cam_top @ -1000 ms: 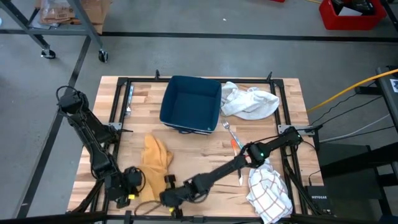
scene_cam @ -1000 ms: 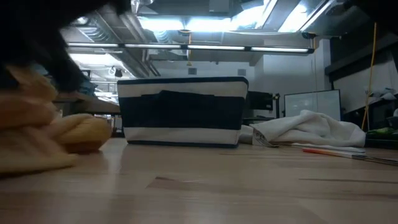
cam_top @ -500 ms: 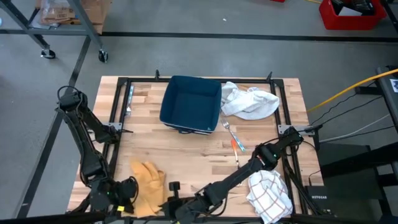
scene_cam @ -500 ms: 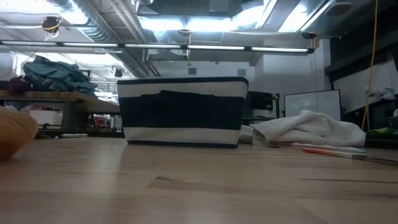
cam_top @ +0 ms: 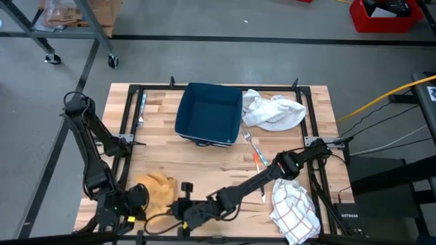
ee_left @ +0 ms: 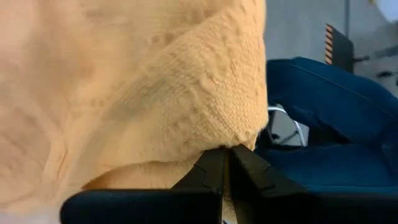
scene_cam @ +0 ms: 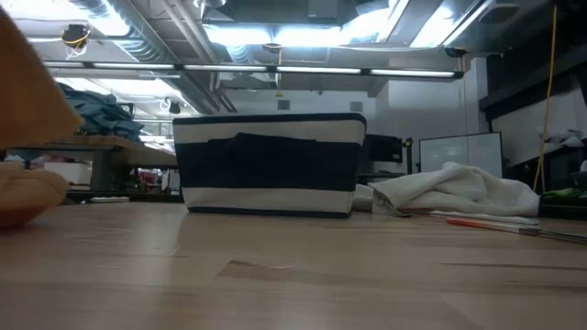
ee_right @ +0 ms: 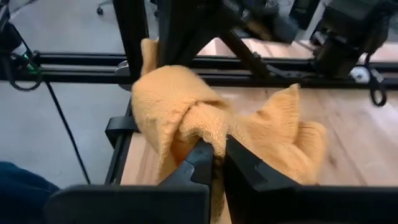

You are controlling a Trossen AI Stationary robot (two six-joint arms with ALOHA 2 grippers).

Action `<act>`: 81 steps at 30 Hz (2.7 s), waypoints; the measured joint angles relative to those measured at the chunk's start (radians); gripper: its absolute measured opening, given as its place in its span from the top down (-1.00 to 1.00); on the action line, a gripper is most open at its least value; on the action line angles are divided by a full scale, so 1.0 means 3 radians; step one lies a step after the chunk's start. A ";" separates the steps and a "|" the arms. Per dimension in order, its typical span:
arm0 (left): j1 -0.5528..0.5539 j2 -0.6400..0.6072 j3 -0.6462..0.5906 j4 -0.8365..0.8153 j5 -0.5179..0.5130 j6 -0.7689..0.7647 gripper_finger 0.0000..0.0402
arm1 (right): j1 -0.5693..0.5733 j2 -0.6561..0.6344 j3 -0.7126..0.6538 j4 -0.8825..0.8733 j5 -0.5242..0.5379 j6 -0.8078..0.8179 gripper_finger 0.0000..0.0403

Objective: Fold towel
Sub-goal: Fold the yellow towel

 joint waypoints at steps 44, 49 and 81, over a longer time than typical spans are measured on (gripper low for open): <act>-0.0389 0.0245 0.0004 -0.0886 -0.0335 -0.1308 1.00 | -0.0250 -0.0060 -0.0153 -0.0120 -0.0541 0.0776 0.92; -0.0421 0.0246 0.0003 -0.1160 -0.0297 -0.1469 0.99 | -0.0365 -0.0060 -0.0327 -0.0022 -0.0581 0.0770 0.83; -0.0430 0.0259 0.0330 -0.1584 0.0188 -0.0972 0.96 | -0.0453 -0.0060 -0.0411 0.0777 -0.0640 -0.0117 0.50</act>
